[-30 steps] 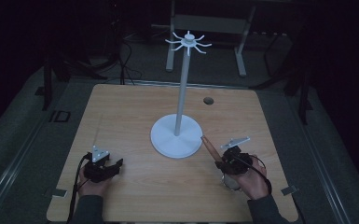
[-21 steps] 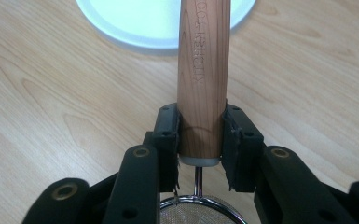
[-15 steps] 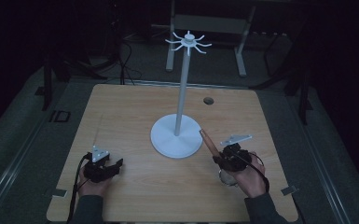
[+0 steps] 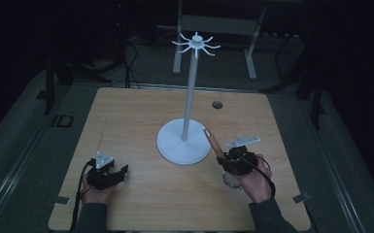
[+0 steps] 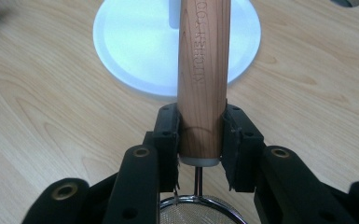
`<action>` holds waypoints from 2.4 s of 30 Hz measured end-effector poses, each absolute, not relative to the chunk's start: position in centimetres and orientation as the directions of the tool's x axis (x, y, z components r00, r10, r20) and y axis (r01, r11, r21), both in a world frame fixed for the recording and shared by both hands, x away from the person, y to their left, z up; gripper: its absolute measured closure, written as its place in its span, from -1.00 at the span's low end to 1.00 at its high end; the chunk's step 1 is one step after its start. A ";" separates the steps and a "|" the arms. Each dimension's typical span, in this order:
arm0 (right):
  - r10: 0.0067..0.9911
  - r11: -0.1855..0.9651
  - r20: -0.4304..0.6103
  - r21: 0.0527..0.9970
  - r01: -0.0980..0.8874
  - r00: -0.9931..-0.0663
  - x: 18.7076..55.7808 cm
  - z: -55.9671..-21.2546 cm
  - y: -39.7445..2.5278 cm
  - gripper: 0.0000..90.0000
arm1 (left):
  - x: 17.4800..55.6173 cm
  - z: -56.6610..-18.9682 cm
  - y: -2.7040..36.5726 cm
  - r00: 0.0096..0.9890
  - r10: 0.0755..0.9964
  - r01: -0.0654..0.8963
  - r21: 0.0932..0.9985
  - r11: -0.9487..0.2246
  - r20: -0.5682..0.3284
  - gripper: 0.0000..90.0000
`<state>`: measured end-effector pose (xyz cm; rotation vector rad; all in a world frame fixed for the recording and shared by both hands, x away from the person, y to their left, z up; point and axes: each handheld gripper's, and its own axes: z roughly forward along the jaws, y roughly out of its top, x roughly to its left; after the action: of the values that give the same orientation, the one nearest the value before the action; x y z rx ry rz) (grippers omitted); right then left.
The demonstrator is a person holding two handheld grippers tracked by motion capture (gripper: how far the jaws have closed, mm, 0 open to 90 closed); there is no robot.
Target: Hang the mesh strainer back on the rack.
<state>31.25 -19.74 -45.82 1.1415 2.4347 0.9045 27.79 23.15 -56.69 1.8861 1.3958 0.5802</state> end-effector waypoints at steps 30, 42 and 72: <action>0.793 0.410 -0.012 0.750 0.519 -0.609 31.1 -43.9 -19.8 0.54 | 27.7 -56.7 23.1 0.312 0.948 0.620 0.769 -0.159 -0.056 -0.14; 0.796 0.389 -0.015 0.779 0.491 -0.606 31.1 -43.4 -19.5 0.54 | 27.6 -56.6 23.1 0.322 0.946 0.611 0.772 -0.175 -0.040 -0.13; 0.809 0.323 -0.005 0.839 0.437 -0.587 30.9 -41.8 -19.8 0.54 | 27.4 -56.6 22.9 0.319 0.948 0.590 0.786 -0.187 -0.014 -0.08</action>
<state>30.89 -19.81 -41.78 1.1012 2.1671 1.1746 27.42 22.89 -56.58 1.8805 1.3601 0.6443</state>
